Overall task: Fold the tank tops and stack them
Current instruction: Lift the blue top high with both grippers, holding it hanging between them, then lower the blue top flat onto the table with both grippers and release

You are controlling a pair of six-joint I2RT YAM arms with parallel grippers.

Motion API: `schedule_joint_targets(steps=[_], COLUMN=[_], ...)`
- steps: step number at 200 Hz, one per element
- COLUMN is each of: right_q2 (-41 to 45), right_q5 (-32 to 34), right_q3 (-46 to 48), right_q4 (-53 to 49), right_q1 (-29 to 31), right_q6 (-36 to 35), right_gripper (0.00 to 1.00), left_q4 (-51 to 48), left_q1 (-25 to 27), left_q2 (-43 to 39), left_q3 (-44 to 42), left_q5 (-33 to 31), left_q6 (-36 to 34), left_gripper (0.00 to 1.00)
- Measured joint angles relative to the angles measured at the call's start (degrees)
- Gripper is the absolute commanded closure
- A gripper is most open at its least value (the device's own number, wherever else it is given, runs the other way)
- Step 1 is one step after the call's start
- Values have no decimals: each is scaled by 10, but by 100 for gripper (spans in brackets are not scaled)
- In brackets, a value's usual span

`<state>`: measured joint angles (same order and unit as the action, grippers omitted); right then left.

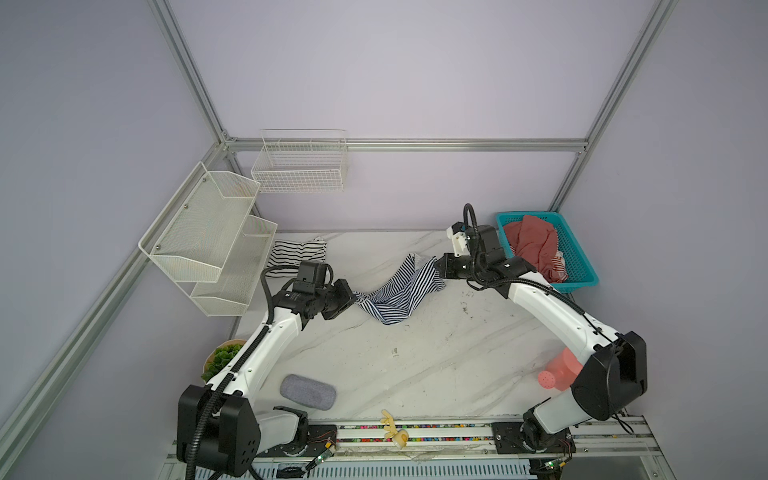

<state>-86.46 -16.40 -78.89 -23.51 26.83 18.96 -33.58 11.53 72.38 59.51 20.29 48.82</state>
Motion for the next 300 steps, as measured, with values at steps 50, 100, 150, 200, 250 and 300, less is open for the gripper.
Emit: schedule_joint_targets(steps=[50, 100, 150, 200, 250, 300], right_q2=[52, 104, 136, 125, 29, -146], right_q5=[49, 97, 113, 115, 140, 110], right_q3=[-120, -233, -263, -258, -298, -457], right_q4=[-33, -45, -47, -51, -58, -65], right_q1=[0, -1, -1, -1, -14, -80], right_q6=[-20, -56, -73, -78, -79, -76], right_gripper=[100, 100, 100, 100, 100, 100], left_q4=[-29, 0, 1, 2, 14, -2], left_q1=[-22, -23, -23, -23, -23, -48], left_q2=[14, 1, -42, -64, 44, 299], left_q3=[224, 391, 400, 400, 433, 631], left_q5=[-8, -12, -11, -14, -7, 34], left_q6=[-30, -44, -45, -49, -63, -63], left_gripper=[100, 100, 100, 100, 100, 100])
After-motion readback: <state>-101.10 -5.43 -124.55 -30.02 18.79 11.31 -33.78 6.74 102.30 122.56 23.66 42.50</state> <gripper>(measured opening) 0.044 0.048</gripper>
